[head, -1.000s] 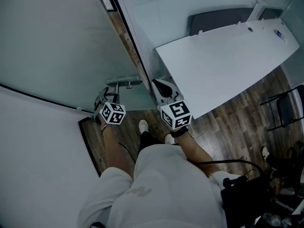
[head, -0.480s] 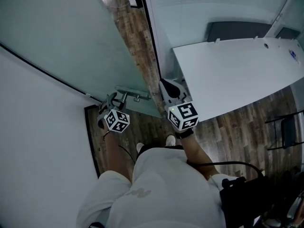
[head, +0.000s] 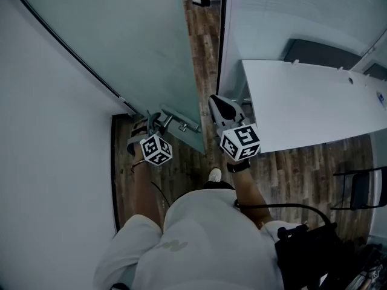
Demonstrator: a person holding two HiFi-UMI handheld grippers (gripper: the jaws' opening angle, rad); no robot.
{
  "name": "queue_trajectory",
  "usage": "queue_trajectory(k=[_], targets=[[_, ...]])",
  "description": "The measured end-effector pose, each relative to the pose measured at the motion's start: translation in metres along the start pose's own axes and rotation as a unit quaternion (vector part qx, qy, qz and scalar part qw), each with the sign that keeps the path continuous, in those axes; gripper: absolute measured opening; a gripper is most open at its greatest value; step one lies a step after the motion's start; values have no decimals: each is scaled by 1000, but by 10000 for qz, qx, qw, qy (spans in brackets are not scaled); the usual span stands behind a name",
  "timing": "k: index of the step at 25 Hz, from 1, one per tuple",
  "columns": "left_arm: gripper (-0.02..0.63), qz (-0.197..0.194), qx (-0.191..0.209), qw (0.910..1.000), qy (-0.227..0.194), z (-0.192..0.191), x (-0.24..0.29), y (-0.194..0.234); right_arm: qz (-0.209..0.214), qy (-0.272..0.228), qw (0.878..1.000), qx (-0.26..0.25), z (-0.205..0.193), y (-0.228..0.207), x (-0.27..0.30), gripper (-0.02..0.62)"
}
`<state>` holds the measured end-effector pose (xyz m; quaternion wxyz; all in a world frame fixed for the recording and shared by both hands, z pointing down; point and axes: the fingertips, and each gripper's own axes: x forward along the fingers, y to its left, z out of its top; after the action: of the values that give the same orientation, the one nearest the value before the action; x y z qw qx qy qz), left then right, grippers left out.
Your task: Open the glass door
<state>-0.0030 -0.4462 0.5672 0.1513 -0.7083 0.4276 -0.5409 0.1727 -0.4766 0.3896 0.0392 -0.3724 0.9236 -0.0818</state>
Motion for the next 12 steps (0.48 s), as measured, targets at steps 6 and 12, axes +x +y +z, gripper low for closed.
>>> queue_trajectory(k=[6,12], targets=[[202,101,136,9998,42,-51,-34,-31,96,95,9999,10,-32,71,-14,3],[204,71,56,9999,51,-85,-66,-48,156,167,9997,-57,-44,112,-30,3]])
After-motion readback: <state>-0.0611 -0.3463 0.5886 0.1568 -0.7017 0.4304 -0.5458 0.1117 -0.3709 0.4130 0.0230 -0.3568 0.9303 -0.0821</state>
